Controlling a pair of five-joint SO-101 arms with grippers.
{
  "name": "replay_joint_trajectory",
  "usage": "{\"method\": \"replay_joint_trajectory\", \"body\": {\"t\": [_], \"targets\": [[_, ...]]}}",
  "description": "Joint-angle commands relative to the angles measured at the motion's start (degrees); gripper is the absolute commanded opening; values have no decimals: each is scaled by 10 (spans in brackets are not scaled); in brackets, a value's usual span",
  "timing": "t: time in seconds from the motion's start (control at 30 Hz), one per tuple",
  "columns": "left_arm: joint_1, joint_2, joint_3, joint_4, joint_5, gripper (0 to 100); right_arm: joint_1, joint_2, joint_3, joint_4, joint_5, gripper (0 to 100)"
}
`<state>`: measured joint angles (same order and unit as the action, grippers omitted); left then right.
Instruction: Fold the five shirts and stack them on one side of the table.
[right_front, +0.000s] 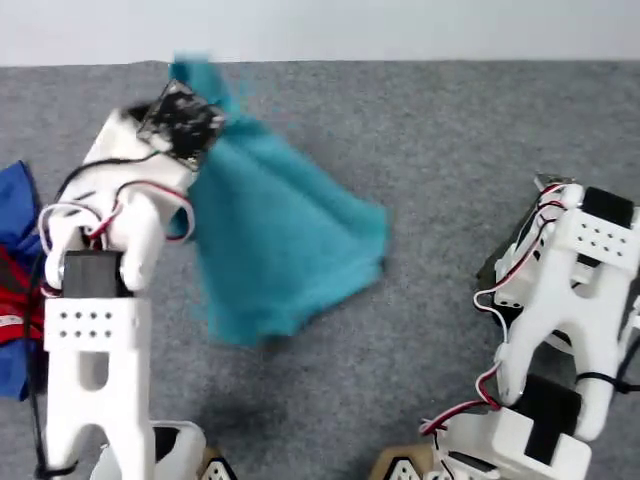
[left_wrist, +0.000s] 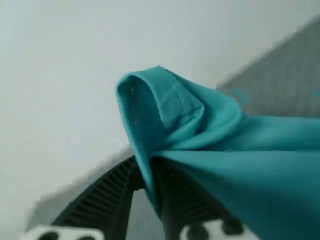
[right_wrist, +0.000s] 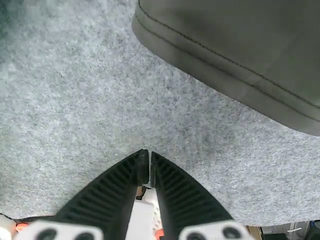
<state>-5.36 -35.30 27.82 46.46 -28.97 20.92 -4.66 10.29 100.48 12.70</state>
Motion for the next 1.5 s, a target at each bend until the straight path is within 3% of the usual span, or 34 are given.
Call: {"method": "replay_joint_trajectory", "body": {"t": [0.0,0.23,0.4,0.57,0.73,0.83,1.2,1.33,1.47], "targets": [[-89,-1,82,-9,-28,106,-34,-29,-4,24,-4,9],[-215,-4,140,-87,-35,212,-200,-29,-33,23,-9,9],[-317,-6,140,-135,-55,221,-349,-22,-109,21,-10,9],[-439,-6,144,-142,-51,221,-490,-13,-157,-58,-4,9],[-515,-4,167,-142,-53,221,-591,95,-195,-80,-8,144],[-533,-5,182,-142,-55,221,-640,171,-248,-78,-6,196],[-541,-4,186,-142,-53,221,-781,375,-410,-77,-5,191],[-542,-4,186,-142,-53,221,-800,416,-414,-78,-5,191],[-542,-5,186,-142,-52,221,-774,479,-418,-83,4,190]]}}
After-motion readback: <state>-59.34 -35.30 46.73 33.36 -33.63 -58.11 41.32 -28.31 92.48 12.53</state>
